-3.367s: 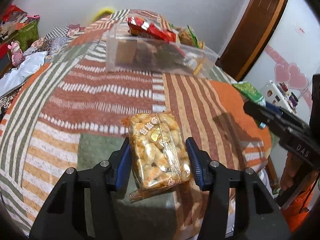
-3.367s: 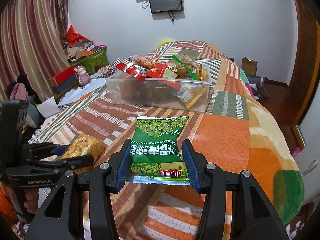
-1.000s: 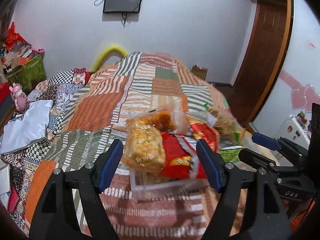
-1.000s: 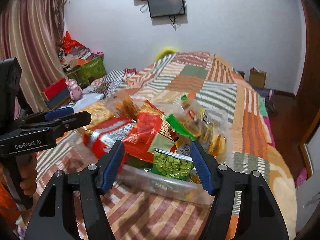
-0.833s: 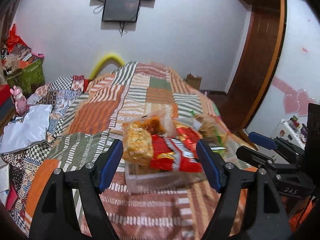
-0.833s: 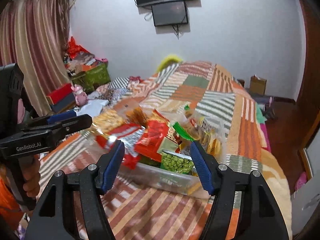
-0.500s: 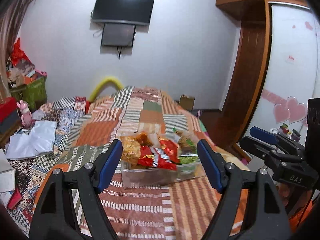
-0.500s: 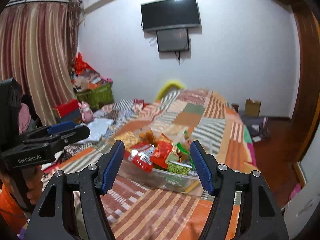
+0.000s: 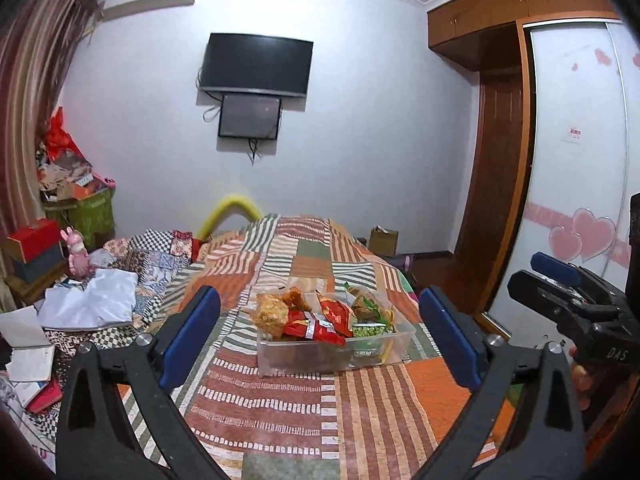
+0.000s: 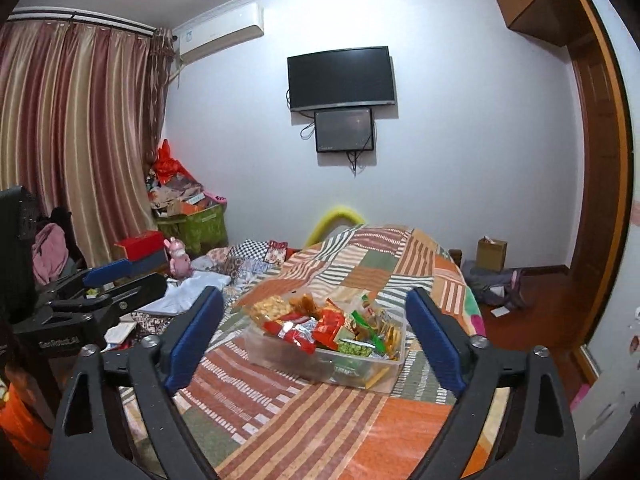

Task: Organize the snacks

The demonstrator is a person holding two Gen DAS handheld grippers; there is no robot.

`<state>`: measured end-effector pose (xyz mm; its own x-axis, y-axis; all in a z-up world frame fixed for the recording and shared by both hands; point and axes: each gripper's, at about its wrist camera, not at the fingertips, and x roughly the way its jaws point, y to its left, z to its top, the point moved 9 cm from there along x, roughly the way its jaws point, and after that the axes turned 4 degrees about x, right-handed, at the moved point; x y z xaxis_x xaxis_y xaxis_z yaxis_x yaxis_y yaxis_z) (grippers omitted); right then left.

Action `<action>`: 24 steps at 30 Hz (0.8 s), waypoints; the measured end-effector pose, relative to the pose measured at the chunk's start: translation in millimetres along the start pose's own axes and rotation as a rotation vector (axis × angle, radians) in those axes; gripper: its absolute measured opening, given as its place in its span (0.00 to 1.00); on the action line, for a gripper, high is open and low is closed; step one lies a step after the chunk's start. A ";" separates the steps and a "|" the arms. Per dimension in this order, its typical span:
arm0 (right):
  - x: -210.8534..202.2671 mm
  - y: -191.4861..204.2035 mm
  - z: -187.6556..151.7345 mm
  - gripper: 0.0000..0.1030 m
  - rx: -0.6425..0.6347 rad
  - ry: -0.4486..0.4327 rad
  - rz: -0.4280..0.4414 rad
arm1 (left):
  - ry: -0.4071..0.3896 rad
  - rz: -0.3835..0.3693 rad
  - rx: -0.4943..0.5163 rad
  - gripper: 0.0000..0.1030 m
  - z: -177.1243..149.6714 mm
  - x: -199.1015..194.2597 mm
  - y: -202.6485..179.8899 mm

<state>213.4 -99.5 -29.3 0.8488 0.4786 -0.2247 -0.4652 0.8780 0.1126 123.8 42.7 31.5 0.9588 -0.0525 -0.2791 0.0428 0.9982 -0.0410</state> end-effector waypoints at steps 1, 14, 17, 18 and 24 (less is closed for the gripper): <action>0.0 -0.4 0.0 0.99 0.003 -0.005 -0.006 | -0.002 0.001 0.003 0.98 -0.1 -1.7 -0.9; -8.6 -3.5 -11.8 1.00 0.018 -0.001 -0.005 | -0.009 0.001 0.031 0.99 -6.9 -3.0 -9.9; -10.1 -3.8 -14.0 1.00 0.019 -0.001 -0.004 | -0.008 -0.002 0.028 0.99 -7.5 -3.1 -10.5; -10.0 -3.8 -14.1 1.00 0.018 -0.001 -0.003 | -0.007 -0.004 0.026 0.99 -7.5 -2.8 -10.3; -10.5 -3.7 -15.4 1.00 0.020 0.001 -0.001 | 0.005 -0.008 0.018 0.99 -9.6 0.3 -7.9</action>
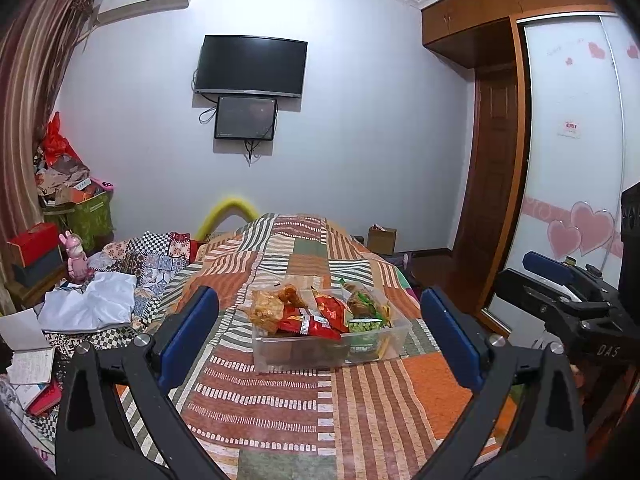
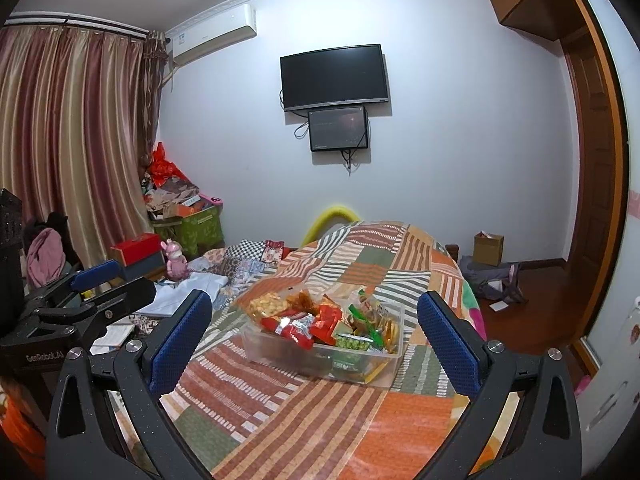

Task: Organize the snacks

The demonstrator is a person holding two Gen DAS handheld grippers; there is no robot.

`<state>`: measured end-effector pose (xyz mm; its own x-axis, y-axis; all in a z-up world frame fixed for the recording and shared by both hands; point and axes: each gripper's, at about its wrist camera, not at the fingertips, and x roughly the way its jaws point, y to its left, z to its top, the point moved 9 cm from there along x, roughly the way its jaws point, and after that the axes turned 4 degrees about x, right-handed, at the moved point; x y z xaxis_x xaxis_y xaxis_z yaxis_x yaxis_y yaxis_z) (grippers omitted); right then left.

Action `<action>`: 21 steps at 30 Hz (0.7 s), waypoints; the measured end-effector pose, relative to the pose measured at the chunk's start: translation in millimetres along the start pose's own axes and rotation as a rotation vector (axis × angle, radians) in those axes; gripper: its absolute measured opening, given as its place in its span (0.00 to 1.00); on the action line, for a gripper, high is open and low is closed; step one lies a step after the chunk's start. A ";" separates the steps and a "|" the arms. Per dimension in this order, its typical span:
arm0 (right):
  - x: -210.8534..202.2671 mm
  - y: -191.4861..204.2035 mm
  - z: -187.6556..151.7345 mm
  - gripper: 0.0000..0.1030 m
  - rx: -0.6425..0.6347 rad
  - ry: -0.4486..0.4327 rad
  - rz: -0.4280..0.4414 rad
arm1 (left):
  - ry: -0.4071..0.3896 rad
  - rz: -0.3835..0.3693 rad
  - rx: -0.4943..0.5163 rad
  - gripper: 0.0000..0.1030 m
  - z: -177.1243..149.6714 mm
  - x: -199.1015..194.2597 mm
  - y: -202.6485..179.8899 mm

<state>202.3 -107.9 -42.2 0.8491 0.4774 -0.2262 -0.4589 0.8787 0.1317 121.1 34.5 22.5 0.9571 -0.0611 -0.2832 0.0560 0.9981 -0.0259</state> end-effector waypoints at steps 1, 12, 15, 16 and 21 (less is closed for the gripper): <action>0.0 0.1 -0.3 1.00 0.001 0.001 0.001 | 0.002 -0.001 0.000 0.99 -0.5 0.4 -0.1; -0.1 1.1 -1.7 1.00 0.004 0.005 0.004 | 0.017 -0.010 -0.014 0.99 -2.7 3.1 1.0; -1.0 1.8 -1.9 1.00 0.003 0.005 0.004 | 0.017 -0.010 -0.014 0.99 -2.4 3.7 1.2; -1.9 2.2 -1.8 1.00 0.003 0.005 0.004 | 0.017 -0.011 -0.014 0.99 -2.3 3.9 1.3; -1.1 2.3 -1.7 1.00 0.004 0.007 0.006 | 0.014 -0.017 -0.012 0.99 -2.7 2.0 -1.2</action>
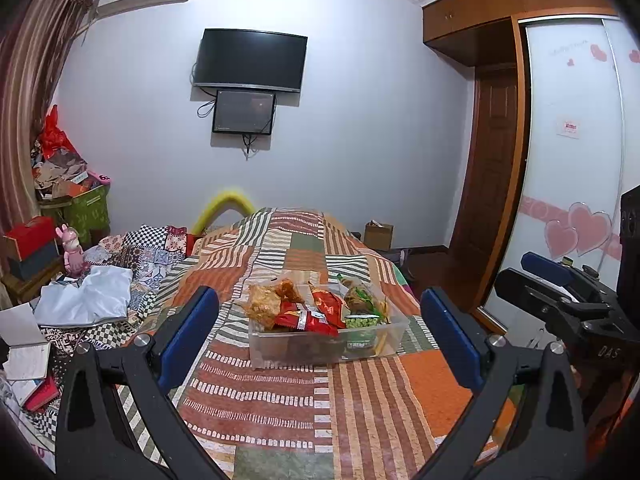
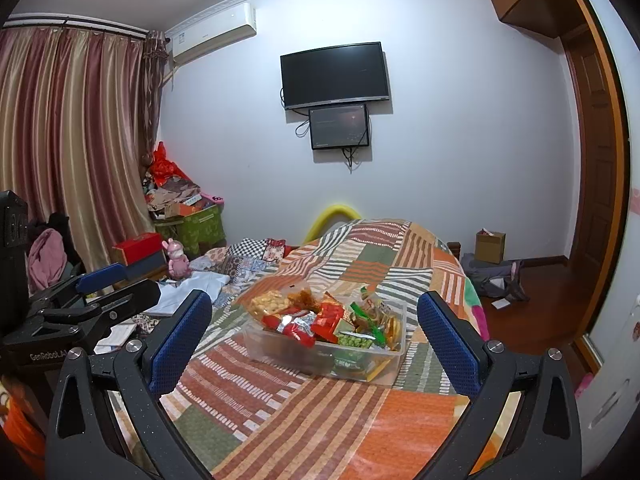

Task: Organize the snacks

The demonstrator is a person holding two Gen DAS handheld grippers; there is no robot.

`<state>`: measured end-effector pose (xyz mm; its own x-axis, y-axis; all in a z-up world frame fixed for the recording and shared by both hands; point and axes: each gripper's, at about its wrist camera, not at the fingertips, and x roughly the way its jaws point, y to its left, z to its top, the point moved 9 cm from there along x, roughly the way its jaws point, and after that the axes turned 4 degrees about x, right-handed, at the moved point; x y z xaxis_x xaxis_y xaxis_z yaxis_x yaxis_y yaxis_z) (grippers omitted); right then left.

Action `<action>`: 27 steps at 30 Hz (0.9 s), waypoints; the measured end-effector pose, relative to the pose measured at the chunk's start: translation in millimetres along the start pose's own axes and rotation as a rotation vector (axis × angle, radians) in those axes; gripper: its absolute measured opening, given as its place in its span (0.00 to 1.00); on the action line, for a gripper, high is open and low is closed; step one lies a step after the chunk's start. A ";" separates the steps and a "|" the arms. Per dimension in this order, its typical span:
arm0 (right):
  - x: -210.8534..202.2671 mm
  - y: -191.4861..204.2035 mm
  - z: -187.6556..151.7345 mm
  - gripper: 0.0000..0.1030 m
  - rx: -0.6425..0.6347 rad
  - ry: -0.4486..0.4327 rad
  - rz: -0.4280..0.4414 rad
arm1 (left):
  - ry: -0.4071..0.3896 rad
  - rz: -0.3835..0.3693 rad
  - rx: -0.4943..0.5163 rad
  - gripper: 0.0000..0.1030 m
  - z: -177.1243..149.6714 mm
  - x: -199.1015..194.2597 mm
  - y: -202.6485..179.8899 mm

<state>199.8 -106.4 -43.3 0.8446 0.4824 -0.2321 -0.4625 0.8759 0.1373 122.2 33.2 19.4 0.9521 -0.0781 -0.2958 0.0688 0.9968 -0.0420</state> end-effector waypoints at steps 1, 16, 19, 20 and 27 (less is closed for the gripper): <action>-0.3 0.3 0.0 1.00 -0.001 0.000 0.000 | 0.000 -0.002 0.000 0.99 0.4 0.4 -0.1; -1.7 0.7 2.6 1.00 -0.001 -0.002 0.002 | -0.002 -0.021 -0.003 0.99 2.7 -1.1 -2.3; -3.2 1.4 4.0 1.00 0.001 -0.004 0.003 | -0.003 -0.019 -0.002 0.99 3.1 -2.2 -2.4; -2.4 1.0 4.1 1.00 0.001 -0.004 0.003 | -0.003 -0.019 -0.001 0.99 3.0 -2.5 -2.8; -1.3 1.4 5.7 1.00 0.007 0.000 0.009 | 0.003 -0.025 0.002 0.99 1.7 -2.0 -6.7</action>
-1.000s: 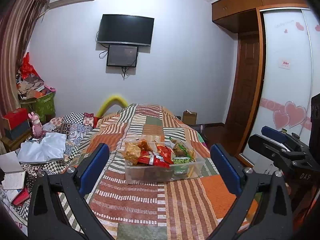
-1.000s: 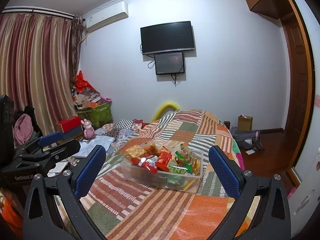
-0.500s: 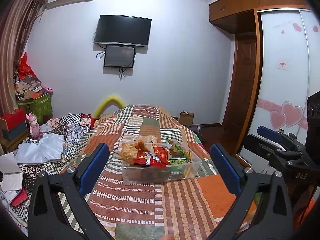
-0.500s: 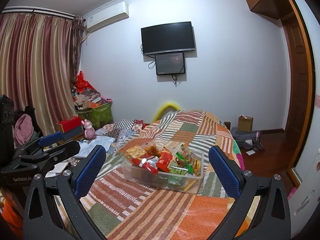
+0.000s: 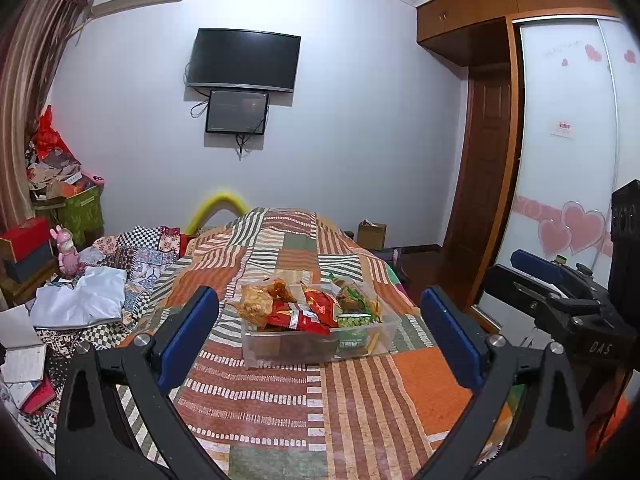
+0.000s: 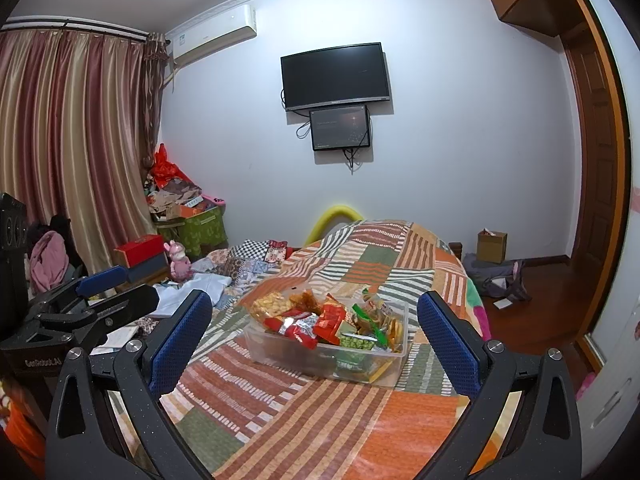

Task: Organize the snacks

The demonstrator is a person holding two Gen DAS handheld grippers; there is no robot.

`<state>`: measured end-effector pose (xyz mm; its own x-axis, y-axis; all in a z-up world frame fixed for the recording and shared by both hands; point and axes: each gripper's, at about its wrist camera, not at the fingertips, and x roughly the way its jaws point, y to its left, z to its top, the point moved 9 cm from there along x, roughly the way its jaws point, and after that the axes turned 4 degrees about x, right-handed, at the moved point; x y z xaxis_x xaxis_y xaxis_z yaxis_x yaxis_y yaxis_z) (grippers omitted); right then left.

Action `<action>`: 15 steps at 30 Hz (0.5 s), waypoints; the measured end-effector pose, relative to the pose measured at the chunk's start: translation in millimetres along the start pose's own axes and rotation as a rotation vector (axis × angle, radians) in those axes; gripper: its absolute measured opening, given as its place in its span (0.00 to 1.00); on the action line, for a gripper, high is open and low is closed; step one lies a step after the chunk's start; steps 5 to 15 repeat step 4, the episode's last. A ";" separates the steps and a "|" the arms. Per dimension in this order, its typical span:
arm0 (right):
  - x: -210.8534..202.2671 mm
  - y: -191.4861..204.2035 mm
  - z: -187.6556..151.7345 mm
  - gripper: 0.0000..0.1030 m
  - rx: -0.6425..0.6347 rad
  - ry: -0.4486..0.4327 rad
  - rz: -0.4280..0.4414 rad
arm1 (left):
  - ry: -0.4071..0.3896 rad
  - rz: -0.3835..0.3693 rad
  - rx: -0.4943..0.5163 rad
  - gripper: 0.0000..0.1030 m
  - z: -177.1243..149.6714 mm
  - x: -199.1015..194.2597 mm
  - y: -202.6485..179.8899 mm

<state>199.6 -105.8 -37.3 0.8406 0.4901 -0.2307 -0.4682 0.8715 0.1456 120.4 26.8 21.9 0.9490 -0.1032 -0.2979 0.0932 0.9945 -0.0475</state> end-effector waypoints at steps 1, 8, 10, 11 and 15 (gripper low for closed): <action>0.2 -0.1 0.2 1.00 0.001 0.001 0.001 | 0.001 -0.001 -0.001 0.99 0.1 -0.1 0.0; 0.9 -0.1 0.0 1.00 0.004 0.005 0.001 | 0.008 -0.002 -0.003 0.99 -1.0 1.2 0.0; 0.9 -0.1 0.0 1.00 0.004 0.005 0.001 | 0.008 -0.002 -0.003 0.99 -1.0 1.2 0.0; 0.9 -0.1 0.0 1.00 0.004 0.005 0.001 | 0.008 -0.002 -0.003 0.99 -1.0 1.2 0.0; 0.9 -0.1 0.0 1.00 0.004 0.005 0.001 | 0.008 -0.002 -0.003 0.99 -1.0 1.2 0.0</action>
